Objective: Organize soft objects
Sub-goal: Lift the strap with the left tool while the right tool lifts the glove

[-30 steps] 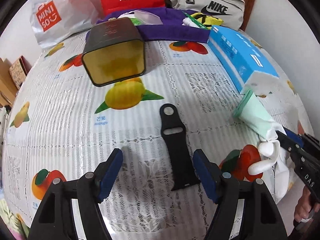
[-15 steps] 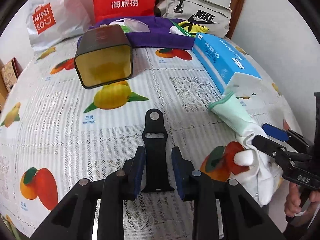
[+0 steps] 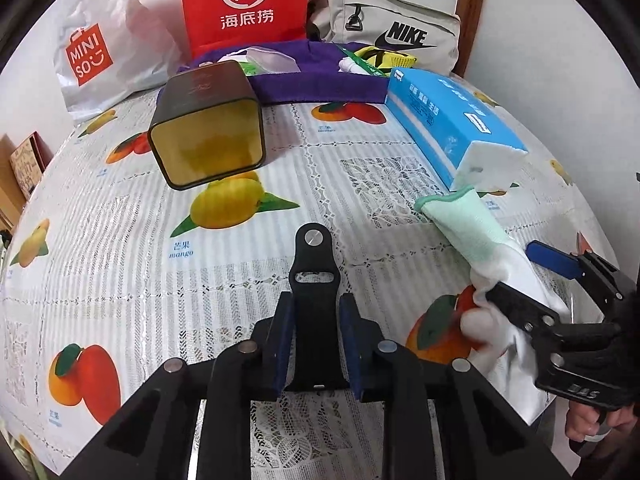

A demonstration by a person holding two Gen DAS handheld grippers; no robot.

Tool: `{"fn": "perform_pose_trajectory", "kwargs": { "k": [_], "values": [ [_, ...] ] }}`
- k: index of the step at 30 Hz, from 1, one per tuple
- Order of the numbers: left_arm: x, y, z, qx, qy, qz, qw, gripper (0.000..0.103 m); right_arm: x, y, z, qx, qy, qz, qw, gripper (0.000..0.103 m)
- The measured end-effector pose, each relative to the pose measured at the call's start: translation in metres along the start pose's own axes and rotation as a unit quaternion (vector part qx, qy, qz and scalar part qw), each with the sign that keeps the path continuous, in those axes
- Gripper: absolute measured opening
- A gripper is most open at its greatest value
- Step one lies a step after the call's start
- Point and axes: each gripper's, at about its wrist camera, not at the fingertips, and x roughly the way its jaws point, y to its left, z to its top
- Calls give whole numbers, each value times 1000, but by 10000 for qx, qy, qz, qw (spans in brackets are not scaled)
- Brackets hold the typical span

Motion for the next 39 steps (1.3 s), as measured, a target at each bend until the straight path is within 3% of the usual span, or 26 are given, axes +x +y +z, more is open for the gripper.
{"fn": "perform_pose_trajectory", "kwargs": {
  "k": [1,3,5,8,16,29,39],
  "values": [
    [0,1,0,-24,-9,-37,10000,20,0,2,0,-83,-30,-31,10000,59],
    [-1,4,0,-73,-18,-118,9999,20,-3,6,0,-164,-54,232,9996,17],
    [-2,6,0,-120,-8,-174,9998,20,-4,9,2,-160,11,459,9988,16],
    [-4,10,-1,-197,11,-299,9994,20,-7,12,3,-258,36,375,9990,15],
    [-20,24,2,-394,-90,-501,9979,20,-25,-2,10,206,171,702,9972,15],
    [-42,29,28,-420,-282,-664,9965,20,-69,-8,41,177,-239,599,9978,15],
    [-51,34,65,-415,-403,-590,9966,20,-74,-12,77,125,-410,729,9964,15]
  ]
}}
